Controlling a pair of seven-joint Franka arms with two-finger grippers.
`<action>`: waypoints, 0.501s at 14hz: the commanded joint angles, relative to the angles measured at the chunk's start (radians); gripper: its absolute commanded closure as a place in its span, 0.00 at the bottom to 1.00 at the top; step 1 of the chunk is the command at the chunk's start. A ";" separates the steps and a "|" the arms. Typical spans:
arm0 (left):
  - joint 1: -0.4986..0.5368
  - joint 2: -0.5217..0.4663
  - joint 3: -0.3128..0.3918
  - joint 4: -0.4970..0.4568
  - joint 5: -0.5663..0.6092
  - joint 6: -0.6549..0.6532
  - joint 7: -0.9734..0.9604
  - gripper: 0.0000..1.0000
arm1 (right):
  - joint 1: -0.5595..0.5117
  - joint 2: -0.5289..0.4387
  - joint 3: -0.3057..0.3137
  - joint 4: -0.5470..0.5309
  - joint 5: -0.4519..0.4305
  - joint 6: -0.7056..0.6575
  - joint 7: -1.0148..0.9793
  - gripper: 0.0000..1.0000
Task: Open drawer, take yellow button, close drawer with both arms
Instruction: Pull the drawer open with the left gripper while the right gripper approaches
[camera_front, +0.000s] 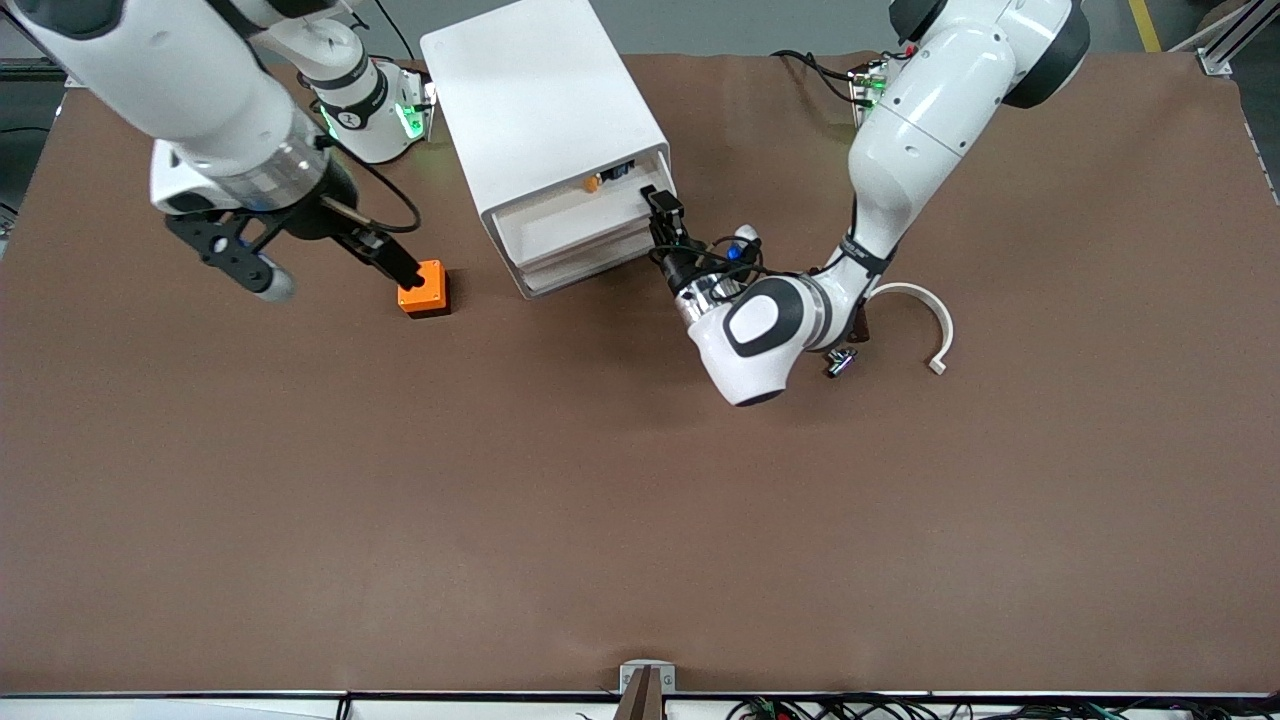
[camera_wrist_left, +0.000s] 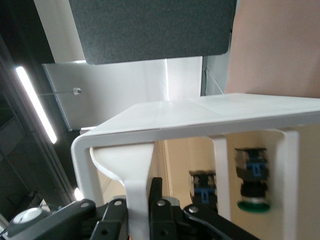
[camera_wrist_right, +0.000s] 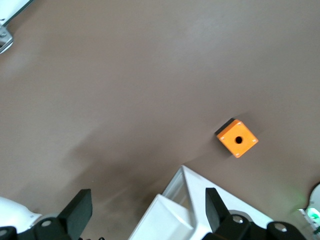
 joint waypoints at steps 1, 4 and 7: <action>0.051 -0.002 0.000 0.044 -0.007 0.003 0.020 0.98 | 0.049 0.058 -0.014 0.009 -0.011 0.062 0.067 0.00; 0.084 0.000 0.043 0.058 -0.020 0.003 0.020 0.97 | 0.093 0.096 -0.014 0.003 -0.009 0.120 0.121 0.00; 0.102 0.000 0.046 0.062 -0.020 0.003 0.020 0.96 | 0.161 0.156 -0.015 -0.011 -0.016 0.192 0.196 0.00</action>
